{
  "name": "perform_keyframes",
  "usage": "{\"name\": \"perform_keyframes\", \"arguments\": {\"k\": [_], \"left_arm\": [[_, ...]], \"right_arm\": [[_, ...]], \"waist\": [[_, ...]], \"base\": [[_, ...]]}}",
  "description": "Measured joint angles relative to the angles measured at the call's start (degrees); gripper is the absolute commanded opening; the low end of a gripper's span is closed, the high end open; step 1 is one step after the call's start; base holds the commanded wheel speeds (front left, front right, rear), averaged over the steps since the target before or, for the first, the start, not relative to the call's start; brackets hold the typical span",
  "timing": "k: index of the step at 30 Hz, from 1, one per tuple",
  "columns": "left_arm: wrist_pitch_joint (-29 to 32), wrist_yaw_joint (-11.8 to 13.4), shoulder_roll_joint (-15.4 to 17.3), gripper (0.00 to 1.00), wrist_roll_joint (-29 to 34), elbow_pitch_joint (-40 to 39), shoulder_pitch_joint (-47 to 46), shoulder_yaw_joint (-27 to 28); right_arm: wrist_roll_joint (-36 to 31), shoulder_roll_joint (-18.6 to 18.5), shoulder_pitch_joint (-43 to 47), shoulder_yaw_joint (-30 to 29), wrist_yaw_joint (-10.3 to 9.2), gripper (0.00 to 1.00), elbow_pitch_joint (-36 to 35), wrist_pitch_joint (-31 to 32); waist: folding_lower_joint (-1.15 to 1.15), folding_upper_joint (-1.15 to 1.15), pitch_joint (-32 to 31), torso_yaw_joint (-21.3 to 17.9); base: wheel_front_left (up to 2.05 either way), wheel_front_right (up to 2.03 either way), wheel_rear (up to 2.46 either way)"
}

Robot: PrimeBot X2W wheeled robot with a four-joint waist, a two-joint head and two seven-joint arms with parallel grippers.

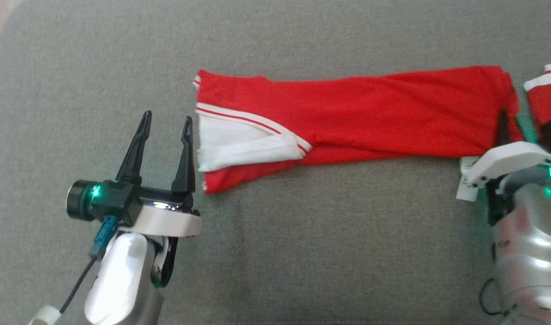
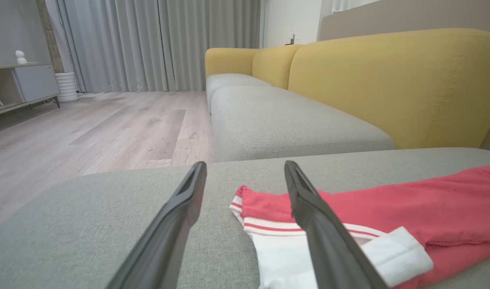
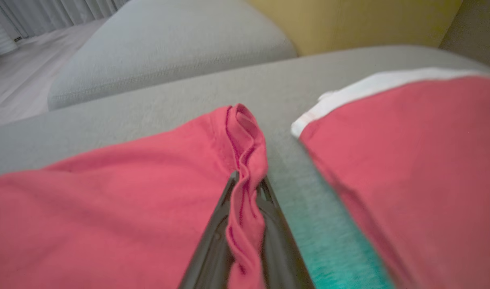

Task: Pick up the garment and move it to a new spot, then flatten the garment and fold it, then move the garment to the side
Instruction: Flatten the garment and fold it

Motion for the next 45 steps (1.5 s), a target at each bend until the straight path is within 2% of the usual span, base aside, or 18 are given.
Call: {"name": "perform_keyframes", "arguments": {"k": [8,13,18,23,24,32,34,40,45], "left_arm": [[0.0,-0.8,-0.2,1.00,1.0,0.3,1.9,0.2],[0.0,-1.0,-0.4,1.00,1.0,0.7,3.8,0.2],[0.0,-1.5,-0.7,1.00,1.0,0.9,5.6,0.1],[0.0,-1.5,-0.7,1.00,1.0,0.7,6.8,0.4],[0.0,-1.5,-0.7,1.00,1.0,0.7,6.8,0.4],[0.0,-2.0,-1.2,1.00,1.2,0.7,7.1,0.2],[0.0,-2.0,-1.7,1.00,-0.2,0.7,7.0,0.1],[0.0,-2.0,-1.9,1.00,-0.2,0.8,6.4,-0.6],[0.0,-2.0,-2.0,1.00,-0.7,0.9,4.4,-1.5]], "right_arm": [[-0.9,-7.8,0.9,-2.1,0.00,0.00,-5.1,-0.3],[1.2,-5.6,0.9,1.1,0.00,0.00,-7.1,0.6],[4.9,-2.6,2.6,8.2,0.00,0.00,-10.6,2.2],[9.0,-0.4,3.9,18.7,0.00,0.00,-15.2,4.4],[9.0,-0.4,3.9,18.7,0.00,0.00,-15.2,4.4],[23.2,-0.2,4.4,38.1,0.00,0.00,-19.2,6.9],[26.0,-0.2,4.5,41.6,0.00,0.00,-18.2,7.3],[28.8,-0.3,4.9,47.8,0.00,0.00,-13.9,6.6],[29.7,-0.3,5.2,49.8,0.00,0.00,-9.2,5.7]], "waist": [[0.00,0.00,-4.2,-1.6],[-0.01,0.00,-6.9,-1.6],[-0.01,0.00,-9.6,-0.8],[-0.01,0.00,-11.4,0.7],[-0.01,0.00,-11.4,0.7],[-0.01,0.00,-11.3,3.8],[0.00,0.00,-10.5,5.0],[0.00,0.00,-9.1,8.0],[0.01,0.00,-7.8,10.0]], "base": [[0.00,0.00,0.00],[0.00,0.00,0.00],[0.00,0.00,0.00],[0.00,0.00,0.00],[0.00,0.00,0.00],[0.00,0.00,0.00],[0.00,0.00,0.00],[0.00,0.00,0.00],[0.00,0.00,0.00]]}}
